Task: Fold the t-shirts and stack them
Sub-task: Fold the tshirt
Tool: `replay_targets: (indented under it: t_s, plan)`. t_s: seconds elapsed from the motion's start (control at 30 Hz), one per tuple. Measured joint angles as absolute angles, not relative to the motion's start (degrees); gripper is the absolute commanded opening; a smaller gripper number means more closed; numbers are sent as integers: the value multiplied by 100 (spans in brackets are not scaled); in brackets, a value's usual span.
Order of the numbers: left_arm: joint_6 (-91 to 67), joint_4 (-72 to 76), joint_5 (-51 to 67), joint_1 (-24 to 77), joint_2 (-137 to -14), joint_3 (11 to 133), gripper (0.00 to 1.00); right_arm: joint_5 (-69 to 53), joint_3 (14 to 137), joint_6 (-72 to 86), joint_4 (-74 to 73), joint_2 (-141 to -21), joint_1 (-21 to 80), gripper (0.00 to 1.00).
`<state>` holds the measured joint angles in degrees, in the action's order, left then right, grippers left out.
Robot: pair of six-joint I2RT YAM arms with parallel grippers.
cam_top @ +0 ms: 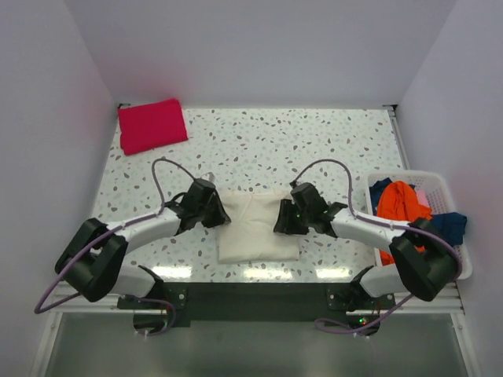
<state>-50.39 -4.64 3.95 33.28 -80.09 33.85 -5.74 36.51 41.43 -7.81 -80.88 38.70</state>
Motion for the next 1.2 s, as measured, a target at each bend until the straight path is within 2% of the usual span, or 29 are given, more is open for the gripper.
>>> replay_targets:
  t_s: [0.23,0.43,0.7,1.2]
  plan:
    - [-4696,-1422,-176,3162,-7518,4209,25,-141,4106,3979,-2104,-7269,3562,50]
    - [-4215,-1457,-233,2731,-8014,4794,32,58,5085,3592,-2189,-8020,2840,47]
    - [-3924,-1468,-67,2550,-8613,4810,42,54,5465,3398,-2121,-9118,2775,45]
    - [-3916,-1267,244,2550,-8925,4810,38,102,5476,3398,-1925,-9166,2775,45]
